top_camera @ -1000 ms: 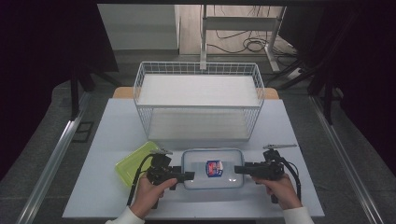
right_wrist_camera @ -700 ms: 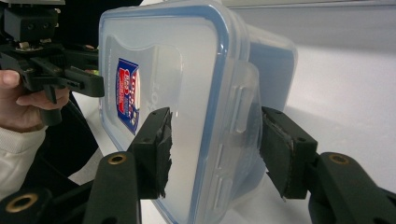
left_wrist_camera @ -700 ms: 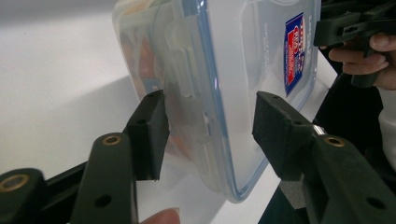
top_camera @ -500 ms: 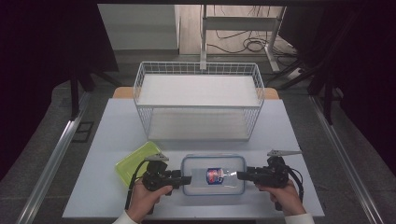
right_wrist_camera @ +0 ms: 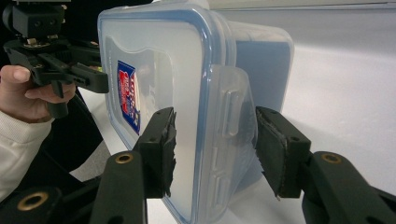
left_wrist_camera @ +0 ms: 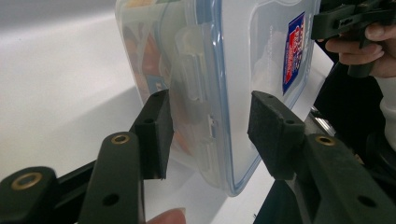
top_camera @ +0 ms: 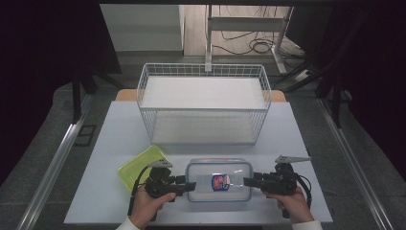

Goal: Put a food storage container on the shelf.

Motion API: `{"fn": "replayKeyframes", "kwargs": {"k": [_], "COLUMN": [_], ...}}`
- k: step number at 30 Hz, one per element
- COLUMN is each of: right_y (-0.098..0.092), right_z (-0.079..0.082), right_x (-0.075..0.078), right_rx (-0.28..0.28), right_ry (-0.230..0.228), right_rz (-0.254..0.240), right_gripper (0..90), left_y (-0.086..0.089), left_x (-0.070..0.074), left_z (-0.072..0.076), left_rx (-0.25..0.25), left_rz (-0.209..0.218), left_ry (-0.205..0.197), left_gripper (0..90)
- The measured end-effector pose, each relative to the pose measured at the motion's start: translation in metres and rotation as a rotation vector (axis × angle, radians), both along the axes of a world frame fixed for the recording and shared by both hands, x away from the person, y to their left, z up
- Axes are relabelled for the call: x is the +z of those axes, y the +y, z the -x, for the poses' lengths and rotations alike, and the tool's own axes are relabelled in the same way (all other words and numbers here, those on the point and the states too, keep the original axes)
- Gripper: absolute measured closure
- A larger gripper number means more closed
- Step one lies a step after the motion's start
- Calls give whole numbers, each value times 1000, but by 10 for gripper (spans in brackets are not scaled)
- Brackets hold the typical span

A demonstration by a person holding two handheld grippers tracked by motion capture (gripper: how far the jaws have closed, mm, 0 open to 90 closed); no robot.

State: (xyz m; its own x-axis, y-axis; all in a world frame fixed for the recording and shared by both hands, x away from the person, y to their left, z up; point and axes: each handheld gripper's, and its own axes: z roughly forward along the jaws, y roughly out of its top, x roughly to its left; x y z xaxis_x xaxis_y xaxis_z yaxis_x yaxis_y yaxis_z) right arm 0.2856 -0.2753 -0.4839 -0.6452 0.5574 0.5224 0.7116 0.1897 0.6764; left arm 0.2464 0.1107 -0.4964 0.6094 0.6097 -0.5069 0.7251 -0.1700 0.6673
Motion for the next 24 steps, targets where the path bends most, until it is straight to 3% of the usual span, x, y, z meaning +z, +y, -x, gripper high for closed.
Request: {"fn": "replayKeyframes", "kwargs": {"k": [13,24], "right_y": [-1,1], "right_z": [1,4], "right_x": [0,12], "right_rx": [9,9], "right_ry": [-12,-60], "right_rz": [-1,5], "right_gripper": [500,499], "left_y": [2,3], "left_x": [0,9], "left_z": [1,5], "left_rx": [-10,-7], "left_rz": [9,15], "left_ry": [-2,-28], "left_gripper": [526,526]}}
